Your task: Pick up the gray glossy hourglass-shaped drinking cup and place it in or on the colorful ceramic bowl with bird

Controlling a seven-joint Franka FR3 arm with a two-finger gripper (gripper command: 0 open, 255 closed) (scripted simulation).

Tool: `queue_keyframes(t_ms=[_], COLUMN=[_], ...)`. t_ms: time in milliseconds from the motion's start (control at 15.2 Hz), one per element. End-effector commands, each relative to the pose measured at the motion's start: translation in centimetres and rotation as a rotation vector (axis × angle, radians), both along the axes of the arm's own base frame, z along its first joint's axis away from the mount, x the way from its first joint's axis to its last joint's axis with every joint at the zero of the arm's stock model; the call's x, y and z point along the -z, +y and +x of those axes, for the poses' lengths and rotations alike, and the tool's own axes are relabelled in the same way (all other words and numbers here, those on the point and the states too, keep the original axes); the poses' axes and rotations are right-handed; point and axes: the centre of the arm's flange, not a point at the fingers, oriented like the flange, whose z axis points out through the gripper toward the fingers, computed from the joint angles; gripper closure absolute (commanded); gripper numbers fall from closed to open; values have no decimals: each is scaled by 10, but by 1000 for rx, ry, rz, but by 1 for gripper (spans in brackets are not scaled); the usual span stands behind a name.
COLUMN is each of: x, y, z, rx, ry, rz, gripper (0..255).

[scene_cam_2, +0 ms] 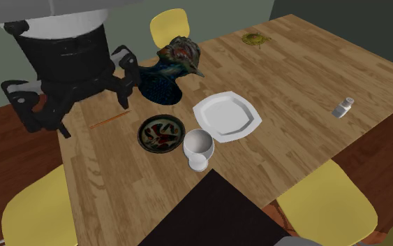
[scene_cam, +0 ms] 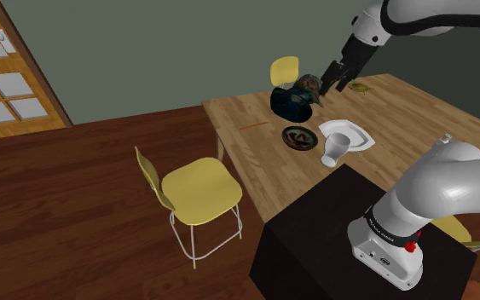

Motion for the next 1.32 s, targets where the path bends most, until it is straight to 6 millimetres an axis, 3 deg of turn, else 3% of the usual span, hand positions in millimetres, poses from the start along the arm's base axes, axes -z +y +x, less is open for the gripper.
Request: queue_keyframes(t_ms=[0,1254], x=[21,227], y=[-18,-166], z=[1,-12], rx=[11,120], ry=[4,51], rz=[7,76], gripper=[0,0])
